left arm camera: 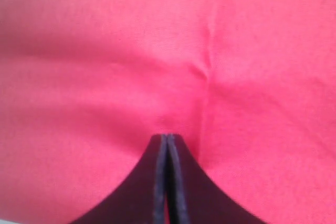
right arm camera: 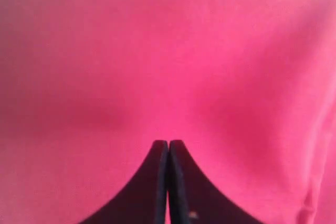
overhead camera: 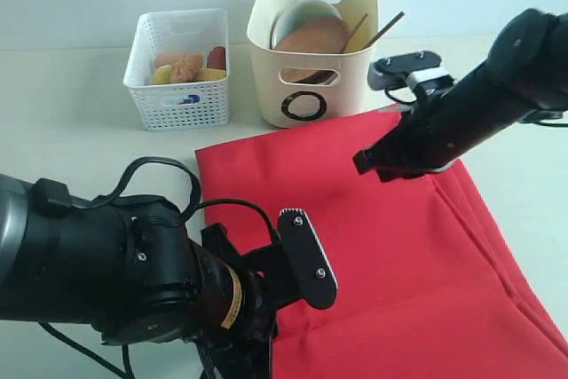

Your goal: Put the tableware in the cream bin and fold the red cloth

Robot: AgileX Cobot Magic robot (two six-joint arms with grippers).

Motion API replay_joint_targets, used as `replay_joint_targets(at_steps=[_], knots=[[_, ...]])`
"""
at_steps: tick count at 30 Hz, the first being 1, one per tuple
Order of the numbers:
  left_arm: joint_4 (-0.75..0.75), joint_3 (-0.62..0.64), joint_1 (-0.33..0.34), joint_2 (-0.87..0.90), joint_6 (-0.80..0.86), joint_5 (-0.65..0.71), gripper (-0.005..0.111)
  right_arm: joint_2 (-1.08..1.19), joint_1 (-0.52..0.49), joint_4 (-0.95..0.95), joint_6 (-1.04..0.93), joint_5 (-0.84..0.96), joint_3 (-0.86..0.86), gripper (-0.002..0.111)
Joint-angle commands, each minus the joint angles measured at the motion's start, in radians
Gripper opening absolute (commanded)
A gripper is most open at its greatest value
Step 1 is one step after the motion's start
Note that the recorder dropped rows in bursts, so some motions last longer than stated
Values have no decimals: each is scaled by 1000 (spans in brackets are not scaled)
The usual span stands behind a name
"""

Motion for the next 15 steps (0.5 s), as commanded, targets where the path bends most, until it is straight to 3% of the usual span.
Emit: replay_joint_targets(at_steps=[1, 9, 15], knots=[[2, 56, 17, 27, -7, 168, 0, 53, 4, 5, -15, 77, -56, 0], [8, 56, 93, -6, 0, 109, 0, -138, 33, 109, -61, 328, -11, 0], [24, 56, 144, -1, -20, 125, 0, -200, 245, 111, -75, 297, 150, 0]])
